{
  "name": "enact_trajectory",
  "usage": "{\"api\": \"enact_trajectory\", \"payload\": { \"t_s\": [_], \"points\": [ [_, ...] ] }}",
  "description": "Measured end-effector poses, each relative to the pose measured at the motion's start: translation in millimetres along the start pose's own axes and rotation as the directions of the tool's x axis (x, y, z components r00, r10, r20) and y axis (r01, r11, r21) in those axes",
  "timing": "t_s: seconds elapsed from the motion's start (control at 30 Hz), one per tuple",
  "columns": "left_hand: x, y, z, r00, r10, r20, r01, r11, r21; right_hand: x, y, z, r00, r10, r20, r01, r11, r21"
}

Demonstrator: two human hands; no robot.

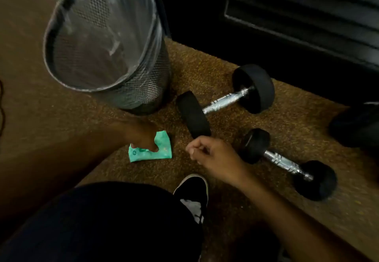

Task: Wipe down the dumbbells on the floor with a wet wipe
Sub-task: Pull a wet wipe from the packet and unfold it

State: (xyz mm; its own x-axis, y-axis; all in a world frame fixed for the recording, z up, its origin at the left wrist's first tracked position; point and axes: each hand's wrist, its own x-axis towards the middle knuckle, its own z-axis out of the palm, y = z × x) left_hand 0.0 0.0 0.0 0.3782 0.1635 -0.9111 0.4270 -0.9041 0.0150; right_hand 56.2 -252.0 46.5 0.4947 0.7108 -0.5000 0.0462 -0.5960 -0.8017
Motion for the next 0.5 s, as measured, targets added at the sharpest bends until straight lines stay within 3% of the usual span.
{"api": "enact_trajectory", "payload": {
  "t_s": [0.03,0.2,0.3,0.5],
  "points": [
    [7,-7,7,1.000,-0.005,-0.011,0.006,1.000,0.025,5,0,11,1.000,0.022,0.010,-0.022,1.000,-0.003],
    [29,-19,26,0.981,-0.192,-0.027,0.173,0.929,-0.326,40,14,74,0.986,0.143,0.081,-0.141,0.990,-0.024],
    [38,-17,27,0.978,-0.210,0.016,0.204,0.926,-0.317,63,20,101,0.979,0.168,0.112,-0.163,0.985,-0.054],
    [50,-25,22,0.978,-0.157,0.137,0.200,0.887,-0.416,108,18,131,0.978,0.206,0.012,-0.206,0.978,-0.030]
  ]
}}
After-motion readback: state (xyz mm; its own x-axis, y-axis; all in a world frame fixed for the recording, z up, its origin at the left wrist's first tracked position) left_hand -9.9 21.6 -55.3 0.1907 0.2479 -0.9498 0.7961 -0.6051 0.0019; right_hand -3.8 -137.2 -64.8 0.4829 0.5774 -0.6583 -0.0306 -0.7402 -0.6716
